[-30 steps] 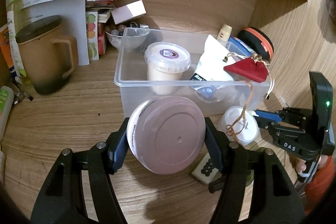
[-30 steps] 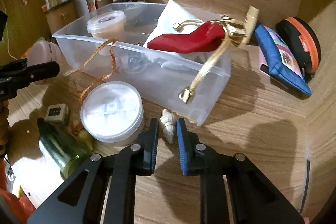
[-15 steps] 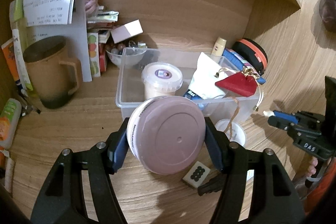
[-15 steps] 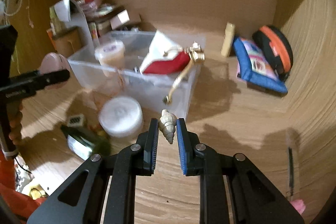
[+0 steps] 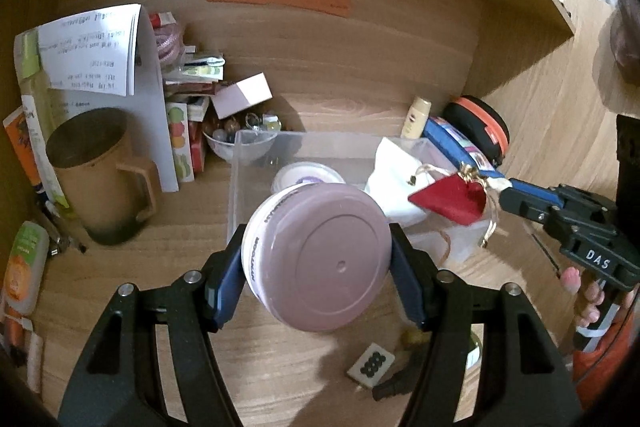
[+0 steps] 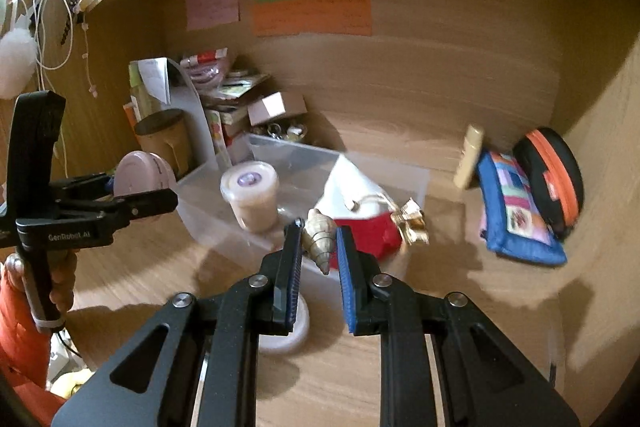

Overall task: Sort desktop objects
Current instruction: 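Carry the pink compact and seashell over the clear plastic box, then open the right tool to drop the seashell while the left tool releases the compact into the box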

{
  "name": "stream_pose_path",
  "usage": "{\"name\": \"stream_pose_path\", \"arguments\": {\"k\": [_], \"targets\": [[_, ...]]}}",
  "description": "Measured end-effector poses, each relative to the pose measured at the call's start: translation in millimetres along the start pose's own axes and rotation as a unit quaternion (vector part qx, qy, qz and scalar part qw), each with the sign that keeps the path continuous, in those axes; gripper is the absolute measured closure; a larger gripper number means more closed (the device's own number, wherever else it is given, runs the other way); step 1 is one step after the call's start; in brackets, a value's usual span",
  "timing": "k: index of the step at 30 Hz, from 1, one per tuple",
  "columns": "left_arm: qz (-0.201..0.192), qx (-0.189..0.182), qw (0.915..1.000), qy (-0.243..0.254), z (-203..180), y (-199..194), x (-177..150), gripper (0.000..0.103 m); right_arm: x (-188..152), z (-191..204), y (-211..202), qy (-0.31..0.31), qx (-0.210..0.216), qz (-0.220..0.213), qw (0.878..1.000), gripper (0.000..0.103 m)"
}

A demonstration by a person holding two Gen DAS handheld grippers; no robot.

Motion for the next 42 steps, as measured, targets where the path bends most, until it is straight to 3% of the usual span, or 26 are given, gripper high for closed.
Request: {"name": "stream_pose_path", "arguments": {"k": [9,20,27,42], "targets": [[0.01,0.006,0.9999,-0.006,14,22,21,0.038,15,7,30,0.001,0.033,0.002,0.999,0.087],[0.043,0.011,0.9989,-0.015,27,55,22,0.038,17,5,71,0.0,0.051,0.035,0.998,0.087],[0.043,0.014,0.999,-0.004,25,61,26,0.038,13,8,93,-0.002,0.069,0.06,0.996,0.087],[0.054,0.004,0.9985,0.011,18,77,26,0.037,7,1,111,-0.009,0.033,0.082,0.996,0.087]]}}
Point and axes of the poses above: each gripper's, at about its wrist camera, not at the fingertips, and y roughly the way its jaws point, z to its left, x to its top, the point moved 3 cm from there along y, roughly the way its jaws point, and after that the axes turned 2 degrees about x, right-handed, at the moved point
